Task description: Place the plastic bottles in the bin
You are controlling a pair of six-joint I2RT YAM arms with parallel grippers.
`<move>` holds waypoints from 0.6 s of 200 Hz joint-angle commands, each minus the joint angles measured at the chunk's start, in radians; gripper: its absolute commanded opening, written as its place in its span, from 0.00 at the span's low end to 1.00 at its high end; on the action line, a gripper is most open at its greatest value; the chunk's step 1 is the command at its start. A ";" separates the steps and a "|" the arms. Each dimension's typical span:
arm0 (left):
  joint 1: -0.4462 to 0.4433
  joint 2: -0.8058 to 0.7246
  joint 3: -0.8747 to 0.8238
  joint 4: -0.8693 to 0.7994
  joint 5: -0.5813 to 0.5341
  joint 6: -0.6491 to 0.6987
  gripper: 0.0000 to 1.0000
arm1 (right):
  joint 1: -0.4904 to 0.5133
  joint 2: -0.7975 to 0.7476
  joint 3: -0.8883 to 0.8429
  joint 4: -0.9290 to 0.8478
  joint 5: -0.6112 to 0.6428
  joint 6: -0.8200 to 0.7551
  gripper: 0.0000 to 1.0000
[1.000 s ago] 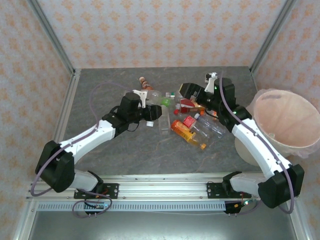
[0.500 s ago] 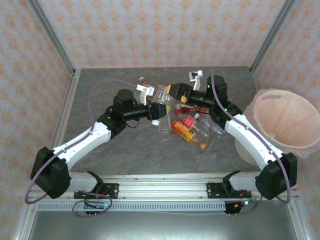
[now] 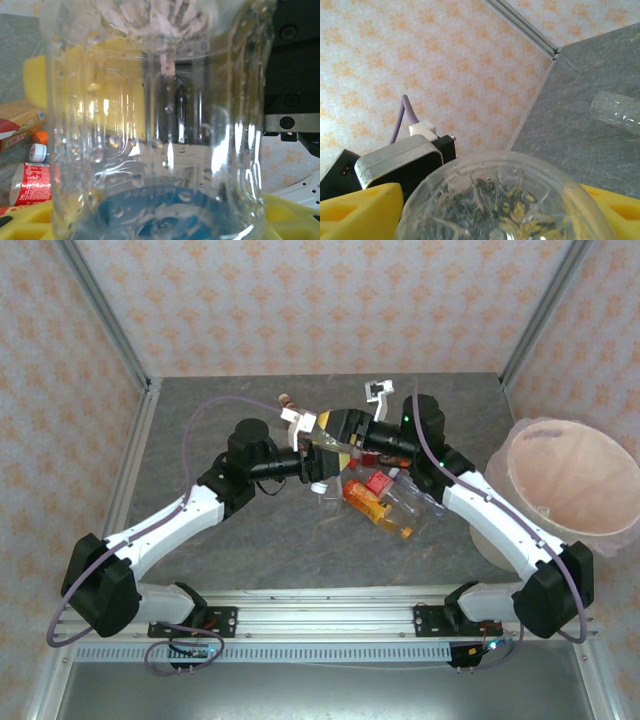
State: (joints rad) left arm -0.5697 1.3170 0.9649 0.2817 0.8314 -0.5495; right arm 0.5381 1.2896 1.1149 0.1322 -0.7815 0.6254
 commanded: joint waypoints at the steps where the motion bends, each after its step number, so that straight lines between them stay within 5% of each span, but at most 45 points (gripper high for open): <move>1: -0.009 -0.010 0.040 0.037 0.022 0.003 0.42 | 0.006 0.007 -0.005 0.056 0.000 -0.004 0.76; 48: -0.011 -0.002 0.050 0.002 0.008 0.010 0.43 | 0.010 -0.006 0.005 -0.005 0.025 -0.052 0.59; 94: -0.010 0.012 0.068 -0.040 0.001 0.010 0.44 | 0.010 -0.016 0.001 -0.039 0.069 -0.078 0.52; 110: -0.010 0.013 0.072 -0.052 -0.010 0.010 0.50 | 0.010 -0.018 0.002 -0.043 0.074 -0.084 0.48; 120: -0.010 0.014 0.075 -0.062 -0.023 0.010 0.66 | 0.010 -0.019 0.002 -0.049 0.084 -0.085 0.45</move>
State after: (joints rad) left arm -0.5701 1.3251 0.9947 0.2478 0.8310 -0.5488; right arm 0.5407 1.2930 1.1145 0.1162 -0.7551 0.5934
